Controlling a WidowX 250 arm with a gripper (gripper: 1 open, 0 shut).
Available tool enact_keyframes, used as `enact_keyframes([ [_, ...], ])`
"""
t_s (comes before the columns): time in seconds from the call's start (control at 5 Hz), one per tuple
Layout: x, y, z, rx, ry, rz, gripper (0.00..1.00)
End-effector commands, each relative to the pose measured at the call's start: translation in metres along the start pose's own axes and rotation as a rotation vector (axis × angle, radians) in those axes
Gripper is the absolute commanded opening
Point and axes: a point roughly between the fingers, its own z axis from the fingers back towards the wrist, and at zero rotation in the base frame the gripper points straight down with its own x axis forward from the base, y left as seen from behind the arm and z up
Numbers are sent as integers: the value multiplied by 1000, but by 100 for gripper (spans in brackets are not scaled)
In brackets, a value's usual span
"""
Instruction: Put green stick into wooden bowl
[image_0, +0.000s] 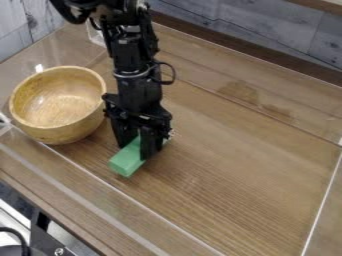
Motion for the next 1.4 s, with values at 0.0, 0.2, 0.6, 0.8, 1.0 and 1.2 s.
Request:
enact_keyframes([
  [0.0,10,3,22,13,-80,8,0],
  [0.2,10,2,27,8,-89,11,0],
  [0.6,15,2,67,-9,-174,33,0],
  [0.8,20,18,91,3,-230,68,0],
  [1.0,19,51,103,43,-259,74,0],
  [1.2,13,87,104,68,-260,72,0],
])
